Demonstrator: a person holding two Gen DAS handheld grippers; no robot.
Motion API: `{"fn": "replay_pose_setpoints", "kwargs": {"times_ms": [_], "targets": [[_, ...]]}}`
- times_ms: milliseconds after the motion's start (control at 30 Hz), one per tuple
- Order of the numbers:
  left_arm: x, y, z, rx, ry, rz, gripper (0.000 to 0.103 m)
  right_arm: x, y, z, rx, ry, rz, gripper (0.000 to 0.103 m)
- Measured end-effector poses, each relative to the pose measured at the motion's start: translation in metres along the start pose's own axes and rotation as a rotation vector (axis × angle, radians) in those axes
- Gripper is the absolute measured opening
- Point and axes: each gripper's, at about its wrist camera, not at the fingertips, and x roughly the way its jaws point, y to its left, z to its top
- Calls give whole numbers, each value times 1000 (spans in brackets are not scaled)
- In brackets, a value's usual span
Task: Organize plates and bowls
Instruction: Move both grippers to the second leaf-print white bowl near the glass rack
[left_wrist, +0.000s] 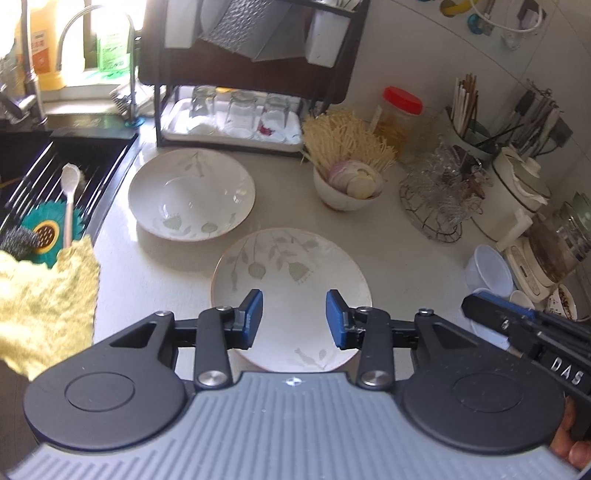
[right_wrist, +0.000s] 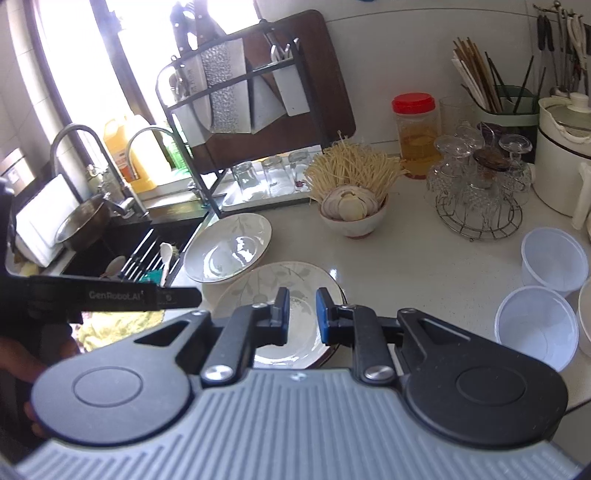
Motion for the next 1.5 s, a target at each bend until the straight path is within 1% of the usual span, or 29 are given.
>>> {"fn": "replay_pose_setpoints", "kwargs": {"times_ms": [167, 267, 433, 500, 600, 633, 667, 700, 733, 800, 867, 933, 1000, 1133, 1300, 1400, 1500], "targets": [[-4, 8, -16, -75, 9, 63, 44, 4, -14, 1, -7, 33, 33, 19], [-6, 17, -19, -125, 7, 90, 45, 9, -18, 2, -10, 50, 53, 19], [-3, 36, -14, -191, -1, 133, 46, 29, -20, 5, 3, 88, 87, 19], [1, 47, -10, -217, 1, 133, 46, 39, -21, 7, 20, 102, 105, 19], [13, 64, -3, -217, 24, 141, 47, 55, -18, 12, 37, 118, 147, 20], [16, 70, 1, -218, 26, 138, 47, 61, -16, 14, 42, 126, 148, 34], [19, 76, 4, -221, 25, 136, 47, 66, -14, 16, 50, 130, 146, 41], [23, 83, 8, -225, 27, 139, 47, 72, -12, 18, 60, 132, 149, 54], [26, 90, 12, -233, 28, 140, 47, 79, -10, 20, 70, 134, 152, 57], [34, 103, 20, -251, 30, 130, 47, 94, -6, 25, 89, 153, 147, 57], [43, 115, 29, -261, 35, 120, 52, 109, -2, 30, 99, 159, 146, 57], [53, 126, 38, -249, 35, 119, 58, 125, 1, 34, 118, 158, 142, 57], [65, 139, 47, -245, 37, 119, 58, 144, 1, 37, 151, 177, 133, 57], [92, 166, 62, -282, 65, 101, 58, 179, 4, 44, 203, 222, 105, 57], [119, 194, 77, -266, 88, 93, 58, 210, 13, 55, 200, 248, 79, 56], [128, 205, 87, -252, 78, 82, 58, 228, 16, 60, 201, 261, 76, 56], [136, 211, 95, -231, 71, 88, 57, 245, 17, 63, 209, 275, 65, 56]]}}
